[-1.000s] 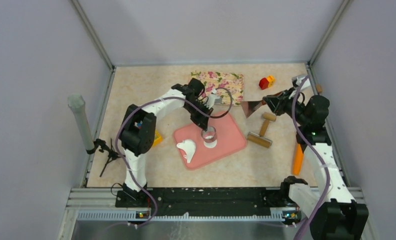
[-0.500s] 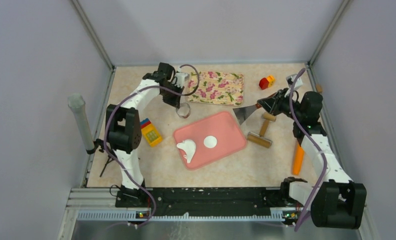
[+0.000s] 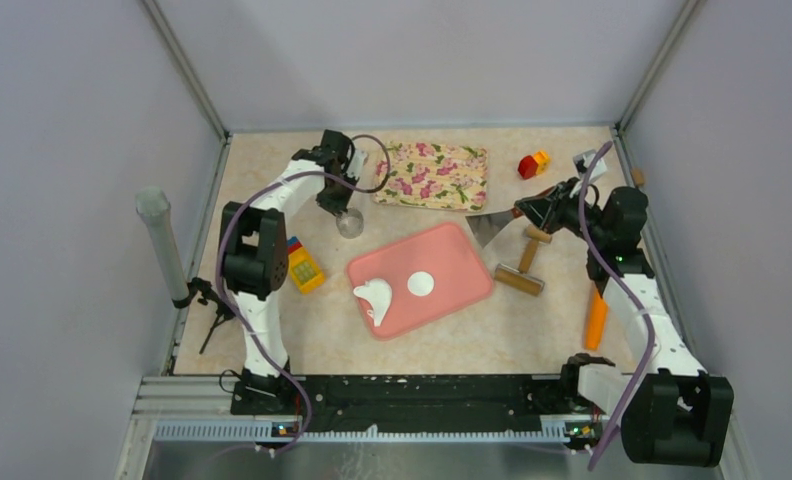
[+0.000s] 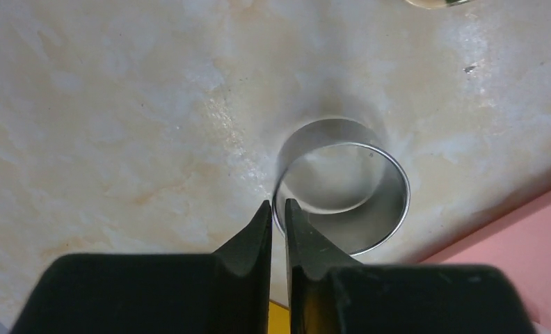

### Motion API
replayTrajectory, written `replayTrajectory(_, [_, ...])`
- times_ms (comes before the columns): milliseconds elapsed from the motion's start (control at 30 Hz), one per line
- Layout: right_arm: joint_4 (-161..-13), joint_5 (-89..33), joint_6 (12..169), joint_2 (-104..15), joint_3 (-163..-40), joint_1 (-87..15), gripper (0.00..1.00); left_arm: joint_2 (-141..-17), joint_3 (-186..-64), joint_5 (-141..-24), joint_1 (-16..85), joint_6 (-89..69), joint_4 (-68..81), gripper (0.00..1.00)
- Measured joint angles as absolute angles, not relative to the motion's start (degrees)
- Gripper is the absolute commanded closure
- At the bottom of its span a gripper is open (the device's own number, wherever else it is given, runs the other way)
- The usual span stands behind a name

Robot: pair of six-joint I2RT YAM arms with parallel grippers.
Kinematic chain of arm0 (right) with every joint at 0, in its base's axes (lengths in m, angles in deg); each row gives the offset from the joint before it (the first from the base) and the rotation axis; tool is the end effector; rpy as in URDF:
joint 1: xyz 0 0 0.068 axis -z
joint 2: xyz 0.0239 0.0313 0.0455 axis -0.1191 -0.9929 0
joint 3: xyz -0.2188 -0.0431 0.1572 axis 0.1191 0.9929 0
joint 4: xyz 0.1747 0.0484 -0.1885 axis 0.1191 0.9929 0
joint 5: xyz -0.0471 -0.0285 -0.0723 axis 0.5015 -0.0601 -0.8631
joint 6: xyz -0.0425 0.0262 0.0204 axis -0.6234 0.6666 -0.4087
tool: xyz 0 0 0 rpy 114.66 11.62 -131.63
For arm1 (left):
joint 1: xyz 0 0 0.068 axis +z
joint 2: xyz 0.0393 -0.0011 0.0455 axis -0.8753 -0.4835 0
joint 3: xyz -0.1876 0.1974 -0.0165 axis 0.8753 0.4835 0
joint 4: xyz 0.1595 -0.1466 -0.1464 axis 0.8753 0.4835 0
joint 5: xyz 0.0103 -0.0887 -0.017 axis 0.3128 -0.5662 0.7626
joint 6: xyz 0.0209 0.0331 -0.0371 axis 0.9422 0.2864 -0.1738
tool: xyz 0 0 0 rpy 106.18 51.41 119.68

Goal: Roll out the dumpling wrappers from the dough

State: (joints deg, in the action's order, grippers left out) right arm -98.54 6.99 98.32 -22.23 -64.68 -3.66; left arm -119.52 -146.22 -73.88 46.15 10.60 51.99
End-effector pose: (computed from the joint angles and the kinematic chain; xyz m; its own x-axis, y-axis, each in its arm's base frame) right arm 0.2339 0.0114 0.2983 -0.3046 0.2009 -0.9311 -0.5742 0.7411 0.3478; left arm 0.4156 -0.1106 0.2126 -0.8305 0.3801 -0.4071 0.3859 0.9198 0.0717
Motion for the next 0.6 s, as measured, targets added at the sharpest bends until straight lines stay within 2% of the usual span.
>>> replayTrajectory(67, [-98.3,7.1,98.2,-22.0,-64.5,-3.7,1.00,-120.4,-146.3,-72.9,46.1,10.5,52.0,0.79])
replayTrajectory(267, [-98.4,7.2,97.8,-21.2,-64.5,-3.7,1.00,-121.6,-146.3,-70.9,46.2,9.6,52.0,0.43])
replayTrajectory(433, [-98.4,7.2,97.3,-20.4,-64.5,-3.7,1.00,-116.9,-143.2,-72.4,46.4,9.0,51.4,0.30])
replayTrajectory(600, [-98.4,7.3,96.9,-20.1,-64.5,-3.7,1.00,-106.6,-138.4,-77.0,46.5,9.2,52.5,0.32])
